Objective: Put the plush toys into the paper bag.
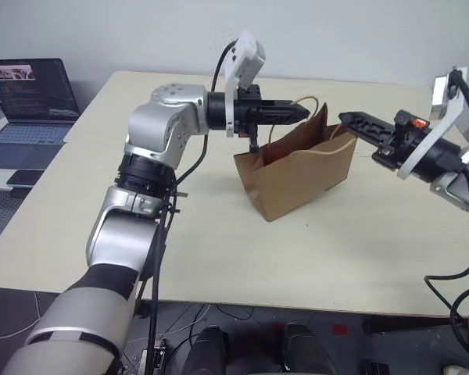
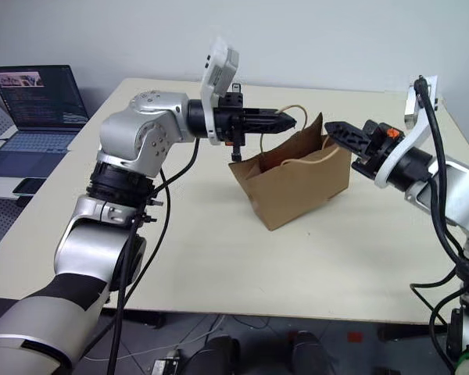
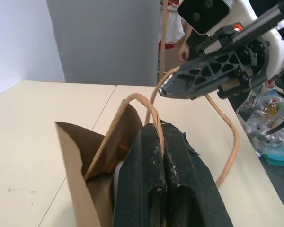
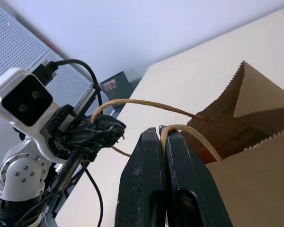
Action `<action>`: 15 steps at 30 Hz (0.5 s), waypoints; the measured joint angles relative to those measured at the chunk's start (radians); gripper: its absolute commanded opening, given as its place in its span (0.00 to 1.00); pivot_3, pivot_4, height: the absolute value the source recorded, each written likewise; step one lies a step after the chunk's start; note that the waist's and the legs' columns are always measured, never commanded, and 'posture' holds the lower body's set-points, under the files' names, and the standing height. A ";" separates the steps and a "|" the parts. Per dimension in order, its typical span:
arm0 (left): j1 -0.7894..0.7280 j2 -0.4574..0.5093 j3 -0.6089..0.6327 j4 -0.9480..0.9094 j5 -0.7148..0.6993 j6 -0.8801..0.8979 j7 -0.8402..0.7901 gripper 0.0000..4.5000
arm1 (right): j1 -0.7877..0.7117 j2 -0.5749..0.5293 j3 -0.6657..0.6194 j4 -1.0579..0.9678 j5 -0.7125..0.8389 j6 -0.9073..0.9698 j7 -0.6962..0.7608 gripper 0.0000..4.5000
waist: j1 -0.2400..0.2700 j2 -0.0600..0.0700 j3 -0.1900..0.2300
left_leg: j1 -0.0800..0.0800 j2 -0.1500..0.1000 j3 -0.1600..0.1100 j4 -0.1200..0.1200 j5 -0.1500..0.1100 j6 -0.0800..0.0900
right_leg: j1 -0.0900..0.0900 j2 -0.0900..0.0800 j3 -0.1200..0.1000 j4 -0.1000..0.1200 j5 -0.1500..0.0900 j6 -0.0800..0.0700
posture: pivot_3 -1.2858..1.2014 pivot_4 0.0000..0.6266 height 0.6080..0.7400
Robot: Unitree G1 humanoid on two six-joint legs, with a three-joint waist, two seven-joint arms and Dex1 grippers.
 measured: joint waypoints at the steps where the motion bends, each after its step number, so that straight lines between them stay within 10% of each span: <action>1: -0.011 -0.012 0.002 0.045 0.014 -0.022 -0.003 0.00 | 0.000 0.000 0.010 0.010 -0.002 -0.001 -0.016 0.01 | 0.000 0.000 0.000 | 0.000 0.000 0.000 0.000 0.000 0.000 | 0.000 0.000 0.000 0.000 0.000 0.000 | 0.52 0.24 1.00; 6: -0.028 -0.071 0.007 0.150 0.042 -0.057 0.011 0.12 | 0.002 0.011 0.035 0.030 -0.055 -0.020 -0.076 0.13 | 0.000 0.000 0.000 | -0.004 0.001 -0.001 0.000 0.000 0.000 | -0.003 -0.001 0.001 0.001 0.000 0.000 | 0.52 0.24 1.00; 15: -0.034 -0.069 0.071 0.159 0.050 -0.042 0.036 0.68 | 0.002 0.028 0.027 0.025 -0.156 -0.032 -0.036 0.80 | -0.003 0.000 0.000 | -0.015 0.001 -0.001 0.002 0.000 0.000 | -0.019 -0.001 0.000 0.010 0.000 0.000 | 0.52 0.24 1.00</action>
